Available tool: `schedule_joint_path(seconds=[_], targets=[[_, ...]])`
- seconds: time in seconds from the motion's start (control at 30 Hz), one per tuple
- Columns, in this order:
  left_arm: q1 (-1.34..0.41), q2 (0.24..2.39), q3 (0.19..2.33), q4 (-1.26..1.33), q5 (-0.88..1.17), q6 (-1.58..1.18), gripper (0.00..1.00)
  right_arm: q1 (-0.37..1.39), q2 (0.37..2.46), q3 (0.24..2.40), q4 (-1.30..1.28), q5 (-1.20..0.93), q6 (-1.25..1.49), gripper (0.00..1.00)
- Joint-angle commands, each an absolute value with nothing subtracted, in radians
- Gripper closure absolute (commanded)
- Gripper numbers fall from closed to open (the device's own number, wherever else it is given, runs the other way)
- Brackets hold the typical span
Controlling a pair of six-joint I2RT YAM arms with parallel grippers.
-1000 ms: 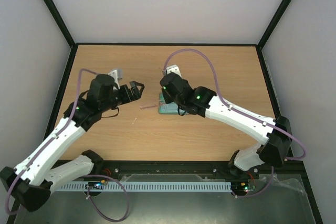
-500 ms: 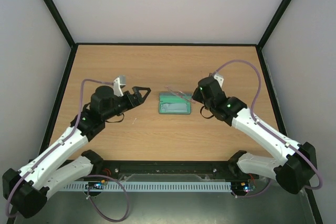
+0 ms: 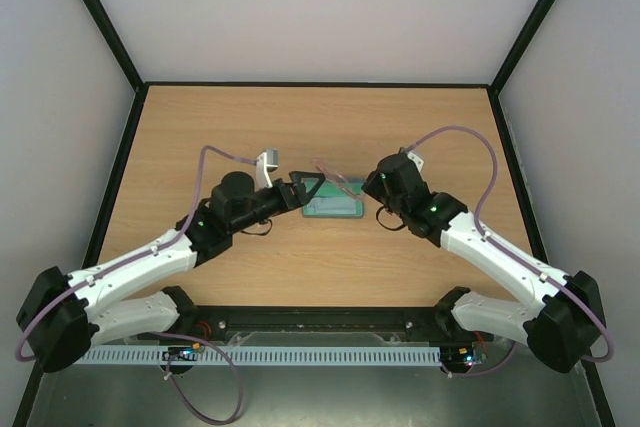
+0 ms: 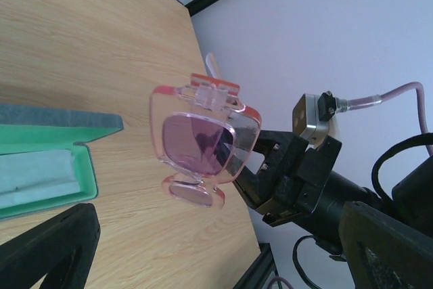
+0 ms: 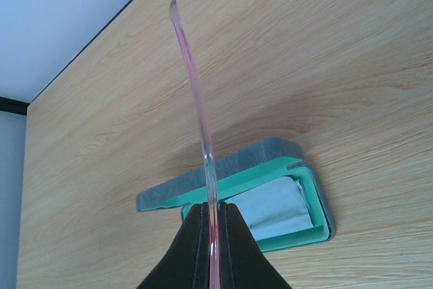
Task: Organize the sunglasses
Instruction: Fold the sunglasses.
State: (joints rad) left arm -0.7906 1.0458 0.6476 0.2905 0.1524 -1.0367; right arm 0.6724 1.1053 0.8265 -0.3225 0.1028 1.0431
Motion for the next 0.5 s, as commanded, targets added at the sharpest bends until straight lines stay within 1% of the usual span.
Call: schedule_joint_path(seconds=[0.0,0.47], targets=[[-0.825,1.092,0.657,0.399,0.089,-1.025,0.01,0.670,1.091,0.804,-0.274,0.092,1.074,0.99],[-0.864,1.200,0.694,0.463,0.031,-0.970,0.00,0.671,1.083,0.782,-0.249,0.033,1.068,0.99]])
